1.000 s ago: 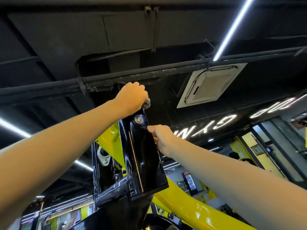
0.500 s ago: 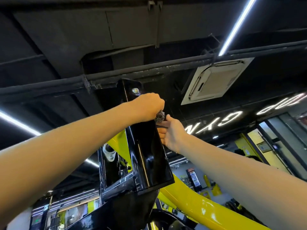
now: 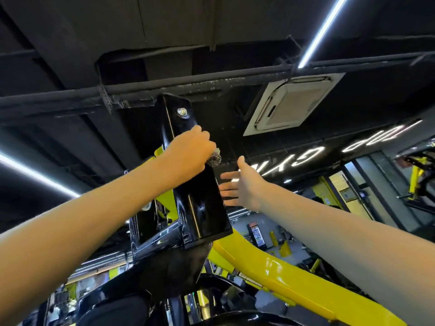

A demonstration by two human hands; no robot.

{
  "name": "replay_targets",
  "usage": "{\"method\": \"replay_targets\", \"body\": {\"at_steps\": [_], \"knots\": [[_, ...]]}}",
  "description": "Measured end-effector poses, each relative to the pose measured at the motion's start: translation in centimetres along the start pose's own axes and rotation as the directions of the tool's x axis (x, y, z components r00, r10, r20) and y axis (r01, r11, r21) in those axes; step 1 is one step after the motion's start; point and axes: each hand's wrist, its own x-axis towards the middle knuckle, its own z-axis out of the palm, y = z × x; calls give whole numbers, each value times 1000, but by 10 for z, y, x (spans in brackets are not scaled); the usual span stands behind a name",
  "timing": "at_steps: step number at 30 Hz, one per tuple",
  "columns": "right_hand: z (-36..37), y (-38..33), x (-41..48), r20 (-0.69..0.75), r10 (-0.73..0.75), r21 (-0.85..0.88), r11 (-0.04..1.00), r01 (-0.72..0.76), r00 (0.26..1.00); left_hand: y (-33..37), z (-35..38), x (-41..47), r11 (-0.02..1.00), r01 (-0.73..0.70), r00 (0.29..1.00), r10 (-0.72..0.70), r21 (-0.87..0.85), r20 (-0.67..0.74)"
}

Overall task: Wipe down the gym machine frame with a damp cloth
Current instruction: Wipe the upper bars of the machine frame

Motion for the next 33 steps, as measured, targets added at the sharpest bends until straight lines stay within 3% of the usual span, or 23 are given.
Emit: {"method": "replay_targets", "body": {"at_steps": [2,6,8,11,12,14,16,18,20,22,26,27,29,31,33], "knots": [[1,4,-5,25,21,-1,1000,-21,999,20,2,-22,995,-65,998,65,-70,0],[2,14,-16,-57,34,-90,995,-39,998,65,1,-53,915,-374,922,384,-149,44],[2,16,-24,-104,15,-150,988,-31,995,40,2,-42,946,-315,948,318,-80,21],[0,15,-34,-94,9,-161,987,-25,995,23,5,-44,980,-105,993,96,-171,-63],[1,14,-37,-97,6,-171,985,-23,995,32,5,-54,965,-156,988,148,-209,-55],[5,10,-44,-118,-3,-199,980,-20,993,65,8,-84,871,-419,908,406,-258,-102],[10,5,-48,-138,-20,-222,975,-12,990,71,15,-102,767,-537,843,503,-350,-191],[16,1,-49,-133,-46,-262,965,9,990,45,23,-92,799,-462,886,397,-386,-240],[22,-2,-50,-122,-68,-319,947,25,990,13,27,-80,839,-287,935,140,-463,-325],[28,-3,-49,-126,-94,-394,918,37,988,0,31,-83,805,-230,921,-1,-546,-389],[37,-8,-48,-161,-165,-535,843,54,973,12,38,-109,760,-490,847,301,-426,-438],[40,-10,-47,-165,-175,-555,830,55,971,5,39,-106,769,-477,851,283,-425,-443],[47,-10,-44,-174,-191,-581,812,56,966,-14,50,-95,793,-328,857,21,-514,-515],[56,-7,-39,-187,-207,-629,776,45,960,-20,62,-89,689,-179,816,-295,-702,-498],[63,-5,-34,-185,-252,-672,738,65,950,-11,74,-94,620,-207,770,-374,-757,-517]]}}
